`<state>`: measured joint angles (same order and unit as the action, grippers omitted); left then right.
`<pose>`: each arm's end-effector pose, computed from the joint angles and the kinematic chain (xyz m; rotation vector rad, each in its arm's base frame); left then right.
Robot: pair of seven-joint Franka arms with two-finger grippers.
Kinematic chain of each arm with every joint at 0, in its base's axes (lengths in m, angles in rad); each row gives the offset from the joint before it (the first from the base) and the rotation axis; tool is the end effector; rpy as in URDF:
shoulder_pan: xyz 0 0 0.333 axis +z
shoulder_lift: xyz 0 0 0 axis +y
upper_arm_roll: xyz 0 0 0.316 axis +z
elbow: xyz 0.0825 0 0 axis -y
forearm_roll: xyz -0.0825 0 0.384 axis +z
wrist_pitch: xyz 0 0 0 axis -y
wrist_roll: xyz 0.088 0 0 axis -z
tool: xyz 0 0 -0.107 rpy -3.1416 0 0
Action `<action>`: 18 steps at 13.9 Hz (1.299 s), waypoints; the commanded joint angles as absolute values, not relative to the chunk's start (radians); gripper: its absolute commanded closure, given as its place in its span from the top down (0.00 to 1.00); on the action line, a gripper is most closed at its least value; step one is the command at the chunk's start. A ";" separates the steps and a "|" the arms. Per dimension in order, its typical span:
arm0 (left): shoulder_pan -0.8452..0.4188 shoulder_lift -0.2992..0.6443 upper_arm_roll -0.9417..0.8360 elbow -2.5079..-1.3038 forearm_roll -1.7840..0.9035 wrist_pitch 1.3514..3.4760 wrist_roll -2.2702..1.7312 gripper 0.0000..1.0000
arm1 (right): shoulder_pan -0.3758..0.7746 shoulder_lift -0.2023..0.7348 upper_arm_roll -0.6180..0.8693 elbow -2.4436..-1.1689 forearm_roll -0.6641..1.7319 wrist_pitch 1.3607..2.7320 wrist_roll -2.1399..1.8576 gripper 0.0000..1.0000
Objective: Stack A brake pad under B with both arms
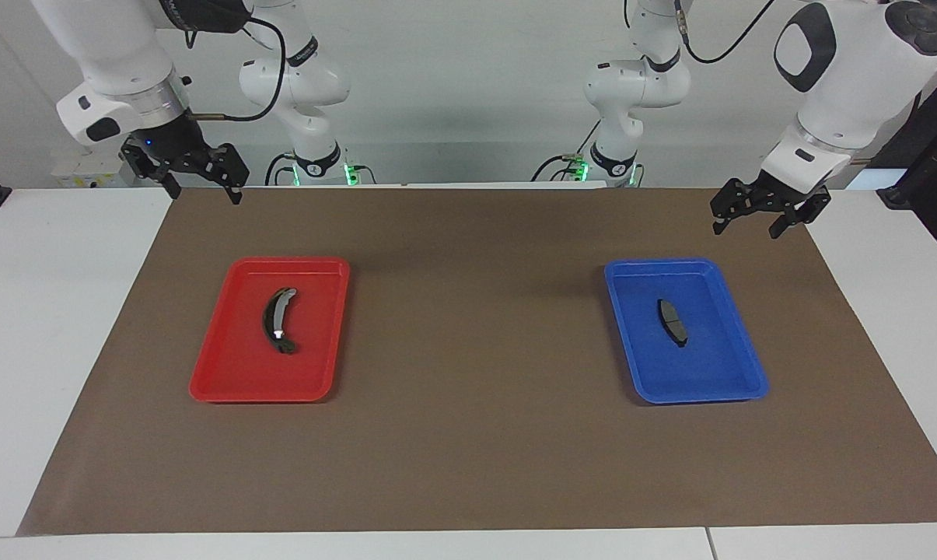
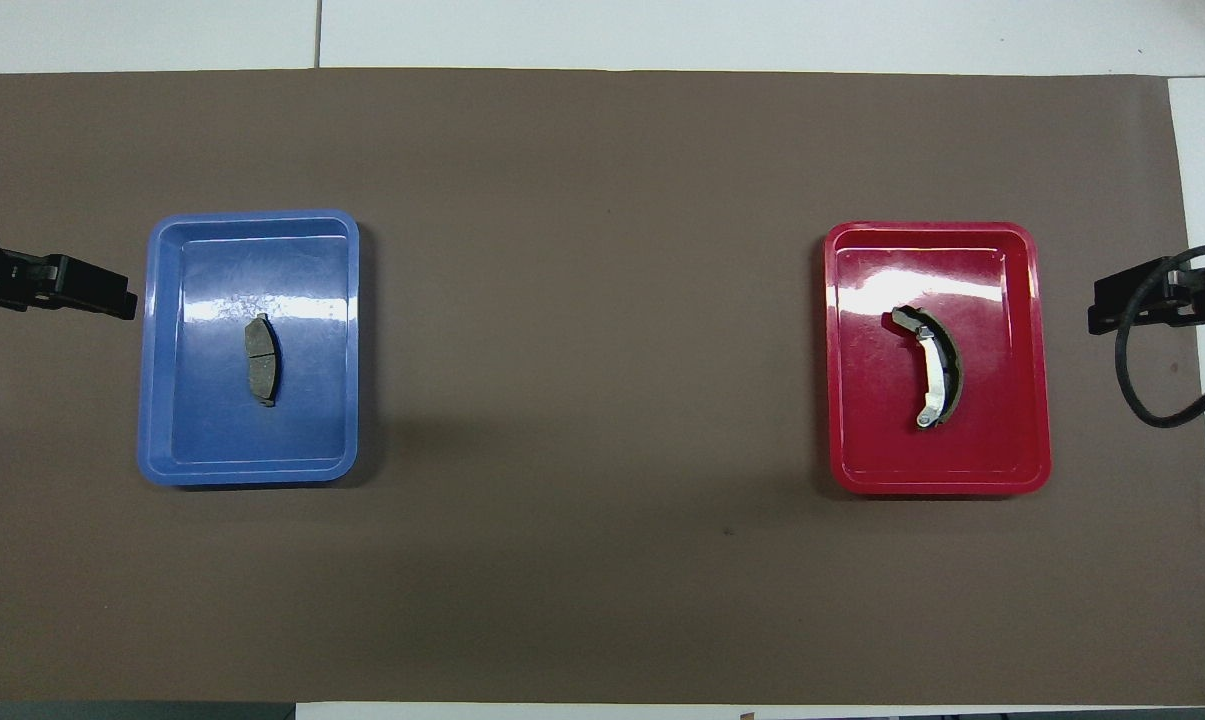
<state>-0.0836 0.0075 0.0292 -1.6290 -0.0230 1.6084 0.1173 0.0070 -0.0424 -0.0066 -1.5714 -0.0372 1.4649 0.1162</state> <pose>0.5575 -0.0328 0.5961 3.1063 -0.2655 -0.0427 0.5302 -0.0042 0.6383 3.0942 -0.1836 -0.0959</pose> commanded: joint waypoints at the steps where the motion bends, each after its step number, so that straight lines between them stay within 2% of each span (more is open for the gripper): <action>1: -0.084 -0.029 0.026 -1.651 -0.008 1.588 0.124 0.99 | -0.002 -0.037 -0.003 -1.562 -0.037 1.465 0.097 1.00; 9: -0.081 -0.040 0.021 -1.678 -0.009 1.624 0.126 0.99 | 0.000 -0.038 -0.005 -1.565 -0.037 1.465 0.097 1.00; 13: -0.077 -0.092 0.021 -1.854 -0.009 1.816 0.124 0.97 | -0.002 -0.041 -0.005 -1.577 -0.037 1.465 0.097 1.00; 17: -0.072 -0.028 0.023 -1.976 -0.009 2.035 0.120 0.93 | 0.002 -0.041 -0.003 -1.582 -0.020 1.479 0.089 1.00; 18: -0.072 0.006 0.021 -1.986 -0.009 2.084 0.118 0.93 | 0.002 -0.049 -0.003 -1.610 -0.008 1.529 0.084 1.00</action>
